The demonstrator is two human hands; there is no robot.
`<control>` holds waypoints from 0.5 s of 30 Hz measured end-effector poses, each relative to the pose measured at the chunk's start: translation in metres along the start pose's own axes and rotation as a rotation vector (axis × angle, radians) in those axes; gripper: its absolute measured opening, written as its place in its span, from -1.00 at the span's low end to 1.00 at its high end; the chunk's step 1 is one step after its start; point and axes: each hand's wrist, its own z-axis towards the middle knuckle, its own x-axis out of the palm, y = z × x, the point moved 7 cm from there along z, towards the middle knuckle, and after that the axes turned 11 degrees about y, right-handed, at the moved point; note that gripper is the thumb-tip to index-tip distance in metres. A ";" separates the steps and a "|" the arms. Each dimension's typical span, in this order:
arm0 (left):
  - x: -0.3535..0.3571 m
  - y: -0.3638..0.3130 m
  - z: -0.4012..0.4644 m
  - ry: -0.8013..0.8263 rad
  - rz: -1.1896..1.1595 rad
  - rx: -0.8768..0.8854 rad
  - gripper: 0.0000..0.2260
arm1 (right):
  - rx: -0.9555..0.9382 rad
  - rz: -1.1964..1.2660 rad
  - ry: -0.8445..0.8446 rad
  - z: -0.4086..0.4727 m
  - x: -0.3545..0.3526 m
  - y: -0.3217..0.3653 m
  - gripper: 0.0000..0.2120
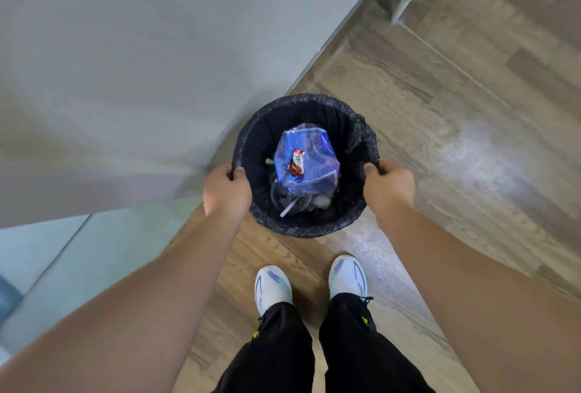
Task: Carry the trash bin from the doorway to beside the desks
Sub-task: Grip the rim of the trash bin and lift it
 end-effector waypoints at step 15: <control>-0.117 -0.260 -0.200 -0.001 -0.178 0.351 -0.69 | -0.105 0.328 -0.144 -0.210 -0.214 0.154 -0.69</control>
